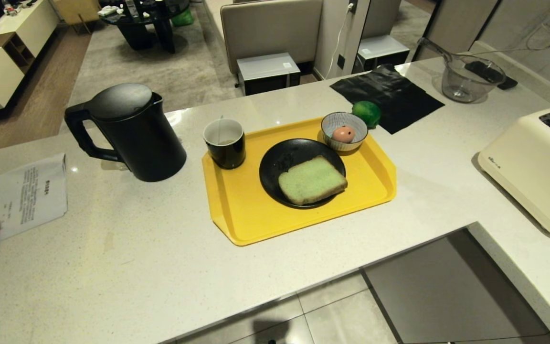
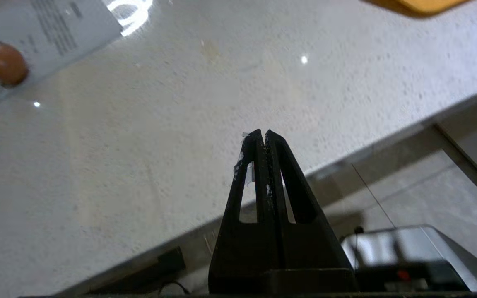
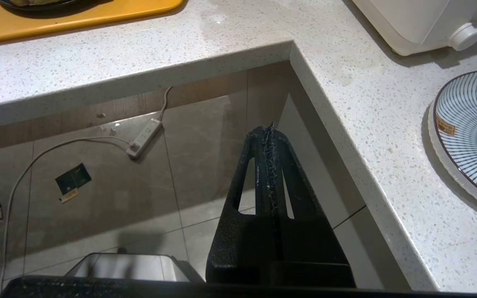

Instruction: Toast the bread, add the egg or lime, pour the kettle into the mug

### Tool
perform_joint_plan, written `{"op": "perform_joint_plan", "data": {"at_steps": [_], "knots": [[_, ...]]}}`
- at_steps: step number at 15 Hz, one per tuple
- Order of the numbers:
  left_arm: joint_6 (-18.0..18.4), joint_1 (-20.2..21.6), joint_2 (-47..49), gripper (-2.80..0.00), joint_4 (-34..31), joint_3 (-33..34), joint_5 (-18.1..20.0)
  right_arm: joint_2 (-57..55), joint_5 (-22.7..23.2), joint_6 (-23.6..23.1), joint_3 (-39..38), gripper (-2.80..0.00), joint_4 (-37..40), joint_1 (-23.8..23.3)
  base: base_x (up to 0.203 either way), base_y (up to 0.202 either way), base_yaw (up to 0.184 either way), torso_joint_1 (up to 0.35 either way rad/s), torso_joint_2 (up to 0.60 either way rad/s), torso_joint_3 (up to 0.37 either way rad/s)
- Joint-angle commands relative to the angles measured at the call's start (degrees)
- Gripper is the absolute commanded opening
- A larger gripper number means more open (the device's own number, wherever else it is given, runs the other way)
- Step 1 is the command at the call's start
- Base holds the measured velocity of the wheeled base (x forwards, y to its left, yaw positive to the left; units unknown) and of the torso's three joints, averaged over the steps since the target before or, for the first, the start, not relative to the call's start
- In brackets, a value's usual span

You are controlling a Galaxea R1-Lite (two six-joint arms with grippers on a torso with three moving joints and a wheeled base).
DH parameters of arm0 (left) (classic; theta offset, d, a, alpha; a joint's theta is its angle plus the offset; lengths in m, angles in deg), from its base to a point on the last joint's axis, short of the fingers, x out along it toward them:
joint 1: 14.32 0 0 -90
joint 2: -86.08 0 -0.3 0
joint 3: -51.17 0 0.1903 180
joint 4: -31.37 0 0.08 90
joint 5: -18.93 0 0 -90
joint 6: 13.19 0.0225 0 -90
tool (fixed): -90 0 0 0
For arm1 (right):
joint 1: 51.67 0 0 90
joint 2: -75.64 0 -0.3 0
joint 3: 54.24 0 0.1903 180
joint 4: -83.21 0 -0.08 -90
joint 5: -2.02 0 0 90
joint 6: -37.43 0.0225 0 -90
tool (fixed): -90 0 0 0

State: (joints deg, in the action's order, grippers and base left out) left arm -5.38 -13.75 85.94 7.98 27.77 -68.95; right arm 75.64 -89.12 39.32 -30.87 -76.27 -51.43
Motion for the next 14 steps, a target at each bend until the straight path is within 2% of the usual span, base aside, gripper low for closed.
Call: {"op": "perform_joint_plan", "data": {"at_steps": [1,7,10,14], "knots": [[-0.2,0.0,0.1,-2.8,-0.7,0.1,0.3,-0.1,0.1,0.0,-1.1,-2.8,-0.1,0.0,0.0,0.0,0.0,0.0,0.0,0.0],[-0.4,-0.4,0.1,-2.8,-0.7,0.1,0.2,-0.1,0.0,0.0,-1.1,-2.8,-0.1,0.0,0.0,0.0,0.0,0.0,0.0,0.0],[-5.9,-0.4,0.1,-2.8,-0.4,0.1,-0.6,-0.1,0.0,0.0,-1.1,-2.8,-0.1,0.0,0.0,0.0,0.0,0.0,0.0,0.0],[-7.0,-0.4,0.1,-2.8,-0.3,0.1,-1.6,-0.1,0.0,0.0,-1.1,-2.8,-0.1,0.0,0.0,0.0,0.0,0.0,0.0,0.0]]}}
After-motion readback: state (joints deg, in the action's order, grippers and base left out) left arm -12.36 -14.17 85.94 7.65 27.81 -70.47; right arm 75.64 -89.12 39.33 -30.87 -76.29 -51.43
